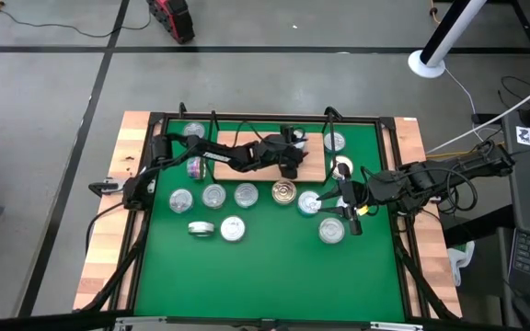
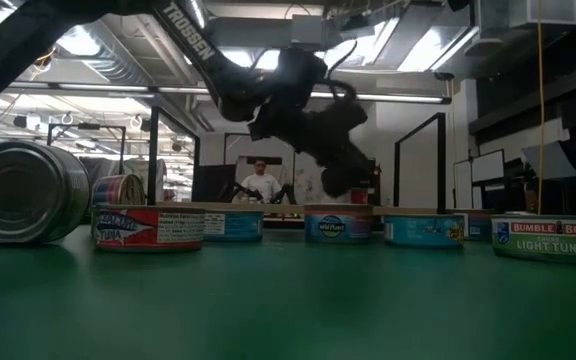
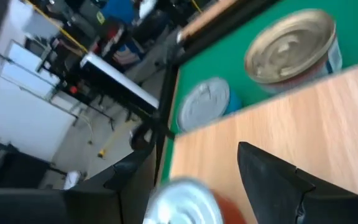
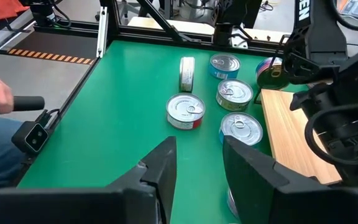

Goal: Stack canned seafood by type on shelf
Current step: Put the blue pink tuna can on the shelf

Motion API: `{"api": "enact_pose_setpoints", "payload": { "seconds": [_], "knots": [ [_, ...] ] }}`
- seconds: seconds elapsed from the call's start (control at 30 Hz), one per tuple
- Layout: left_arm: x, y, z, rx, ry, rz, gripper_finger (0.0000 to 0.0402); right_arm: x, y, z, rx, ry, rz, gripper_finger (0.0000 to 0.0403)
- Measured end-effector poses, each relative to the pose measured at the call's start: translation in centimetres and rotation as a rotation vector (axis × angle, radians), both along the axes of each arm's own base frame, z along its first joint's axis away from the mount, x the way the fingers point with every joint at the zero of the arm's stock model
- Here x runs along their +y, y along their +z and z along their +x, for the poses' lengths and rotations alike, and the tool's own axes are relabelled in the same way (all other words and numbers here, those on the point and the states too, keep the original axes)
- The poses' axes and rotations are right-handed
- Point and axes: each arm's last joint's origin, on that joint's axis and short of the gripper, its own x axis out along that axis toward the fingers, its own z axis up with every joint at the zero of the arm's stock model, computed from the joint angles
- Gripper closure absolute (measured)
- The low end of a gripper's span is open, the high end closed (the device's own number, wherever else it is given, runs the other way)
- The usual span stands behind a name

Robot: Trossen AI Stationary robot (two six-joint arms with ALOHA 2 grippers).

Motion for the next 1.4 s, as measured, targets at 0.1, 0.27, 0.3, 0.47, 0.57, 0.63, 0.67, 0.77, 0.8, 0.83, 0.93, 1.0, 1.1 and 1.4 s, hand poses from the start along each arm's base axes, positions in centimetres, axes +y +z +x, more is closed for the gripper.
{"api": "enact_pose_setpoints", "payload": {
  "seconds": [0.1,0.27,0.3,0.47,0.57,0.63,0.67,0.77,0.8,0.83,0.93,1.0,1.1,1.4],
  "knots": [
    [-0.5,1.0,0.6,-0.014,0.018,0.045,0.0178,0.0,-0.1,0.0,0.007,0.003,0.000,0.0271],
    [-1.6,2.7,1.6,-0.052,0.064,0.081,0.0178,0.0,-0.3,-0.2,0.038,0.015,-0.002,0.0271],
    [-2.1,2.9,1.8,-0.055,0.065,0.085,0.0178,0.0,-0.4,-0.2,0.045,0.015,-0.004,0.0271],
    [-4.8,3.6,2.6,0.006,0.024,0.034,0.0178,0.0,-0.6,-0.3,0.067,0.015,-0.011,0.0271],
    [-6.6,4.1,2.5,0.085,0.011,-0.045,0.0178,-0.1,-0.7,-0.4,0.081,0.015,-0.016,0.0271],
    [-8.0,4.2,2.2,0.130,0.012,-0.106,0.0178,-0.1,-0.7,-0.4,0.082,0.015,-0.016,0.0271],
    [-8.6,4.3,1.9,0.156,0.010,-0.130,0.0178,-0.1,-0.7,-0.4,0.081,0.015,-0.016,0.0271],
    [-10.8,4.8,1.0,0.231,0.001,-0.183,0.0185,-0.1,-0.7,-0.4,0.085,0.015,-0.017,0.0271],
    [-11.5,5.0,0.6,0.256,-0.002,-0.199,0.0188,-0.1,-0.7,-0.4,0.087,0.015,-0.018,0.0271],
    [-12.2,5.1,0.2,0.283,-0.004,-0.215,0.0191,-0.1,-0.7,-0.4,0.089,0.015,-0.018,0.0271],
    [-14.1,5.0,-0.6,0.359,-0.019,-0.237,0.0199,0.0,-1.0,-0.2,0.106,0.015,-0.024,0.0271],
    [-15.2,4.6,-1.0,0.410,-0.028,-0.240,0.0202,0.1,-1.4,0.3,0.122,0.014,-0.029,0.0271],
    [-16.5,4.1,-1.6,0.461,-0.027,-0.259,0.0203,0.4,-2.2,1.1,0.161,0.014,-0.042,0.0271],
    [-17.8,1.7,-3.0,0.543,0.007,-0.300,0.0204,1.3,-5.3,3.7,0.299,0.009,-0.093,0.0271]
  ]
}}
